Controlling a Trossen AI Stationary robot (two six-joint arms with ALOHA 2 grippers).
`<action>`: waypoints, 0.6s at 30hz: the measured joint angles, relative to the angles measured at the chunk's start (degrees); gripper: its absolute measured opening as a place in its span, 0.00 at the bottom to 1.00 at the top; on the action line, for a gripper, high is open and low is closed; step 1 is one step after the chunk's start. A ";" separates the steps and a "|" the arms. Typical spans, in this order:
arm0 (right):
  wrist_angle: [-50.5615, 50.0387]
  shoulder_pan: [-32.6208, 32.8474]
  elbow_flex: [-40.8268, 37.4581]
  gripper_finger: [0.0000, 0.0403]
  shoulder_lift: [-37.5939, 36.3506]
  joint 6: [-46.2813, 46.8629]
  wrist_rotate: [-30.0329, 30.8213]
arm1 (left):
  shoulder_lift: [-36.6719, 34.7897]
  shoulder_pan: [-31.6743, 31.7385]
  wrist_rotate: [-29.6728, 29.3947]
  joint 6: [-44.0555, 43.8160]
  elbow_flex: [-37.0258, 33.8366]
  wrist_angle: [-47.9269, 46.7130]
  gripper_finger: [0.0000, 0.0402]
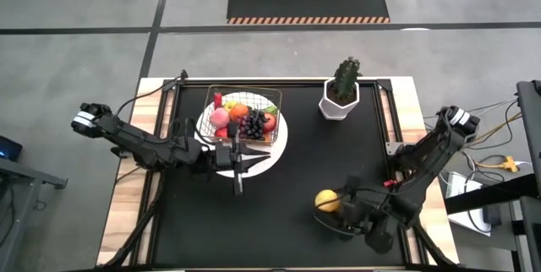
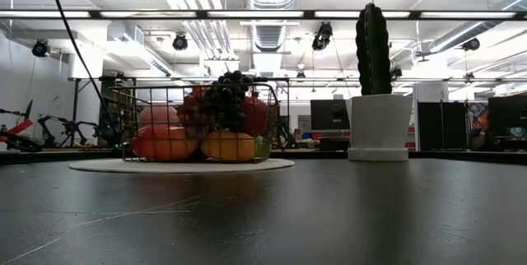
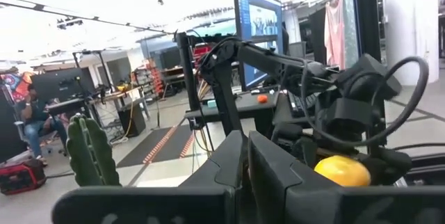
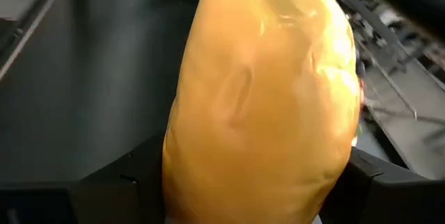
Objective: Build produce basket
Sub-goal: Put the mango in the gold wire basket
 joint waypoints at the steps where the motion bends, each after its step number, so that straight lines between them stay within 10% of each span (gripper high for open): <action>1: 1.66 -0.50 0.00 0.61 -0.73 -2.79 -0.68 | 0.00 0.00 0.00 0.00 -0.03 0.23 0.02; 18: 46.70 -17.15 -11.51 0.61 -4.45 -40.89 -36.51 | 0.00 -0.33 0.70 0.70 -0.12 -1.63 0.02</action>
